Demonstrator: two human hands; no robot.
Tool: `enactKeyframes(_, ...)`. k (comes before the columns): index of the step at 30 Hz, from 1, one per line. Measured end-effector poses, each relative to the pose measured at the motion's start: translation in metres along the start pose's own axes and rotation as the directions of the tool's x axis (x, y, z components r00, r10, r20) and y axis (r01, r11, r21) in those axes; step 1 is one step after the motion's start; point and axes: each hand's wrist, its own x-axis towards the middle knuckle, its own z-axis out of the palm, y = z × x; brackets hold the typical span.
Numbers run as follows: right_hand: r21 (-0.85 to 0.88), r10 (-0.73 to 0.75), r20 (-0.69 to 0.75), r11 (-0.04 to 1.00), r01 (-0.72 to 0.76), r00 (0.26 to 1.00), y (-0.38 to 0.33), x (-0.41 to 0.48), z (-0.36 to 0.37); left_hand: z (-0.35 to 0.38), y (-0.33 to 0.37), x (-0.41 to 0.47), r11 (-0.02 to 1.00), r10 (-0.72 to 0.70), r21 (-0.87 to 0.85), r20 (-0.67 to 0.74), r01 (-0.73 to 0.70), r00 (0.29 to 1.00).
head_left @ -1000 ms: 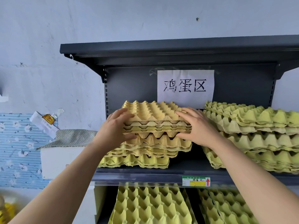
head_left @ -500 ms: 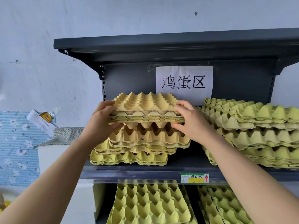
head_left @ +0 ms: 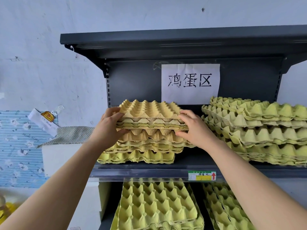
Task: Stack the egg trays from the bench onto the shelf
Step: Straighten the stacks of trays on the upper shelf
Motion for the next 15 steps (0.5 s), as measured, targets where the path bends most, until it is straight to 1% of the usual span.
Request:
enactKeyframes(4,0.033,0.001,0.021,0.999,-0.001,1.0,0.001,0.0,-0.006,-0.002,0.002,0.001,0.997,-0.012,0.074,-0.017,0.014,1.0)
enactKeyframes(6,0.057,0.004,-0.017,0.998,-0.003,1.0,-0.003,0.003,-0.011,0.0,0.008,0.005,0.98,0.001,0.201,-0.041,0.007,0.999)
enactKeyframes(8,0.073,0.005,-0.063,0.997,-0.001,0.998,-0.009,0.007,-0.019,0.002,0.02,0.009,0.964,0.04,0.262,-0.033,-0.03,0.999)
enactKeyframes(10,0.068,-0.001,-0.094,0.998,0.007,0.996,-0.016,0.007,-0.028,0.006,0.035,0.011,0.961,0.095,0.264,-0.009,-0.089,0.995)
enactKeyframes(12,0.067,-0.017,-0.132,0.997,0.026,0.991,-0.023,0.006,-0.036,0.007,0.045,0.014,0.96,0.127,0.255,-0.027,-0.116,0.991)
enactKeyframes(14,0.057,-0.056,-0.182,0.996,0.068,0.982,-0.03,0.002,-0.041,0.005,0.048,0.019,0.974,0.137,0.193,-0.069,-0.122,0.988)
enactKeyframes(15,0.06,-0.08,-0.206,0.994,0.094,0.975,-0.032,0.0,-0.043,0.004,0.047,0.021,0.977,0.162,0.15,-0.076,-0.149,0.984)
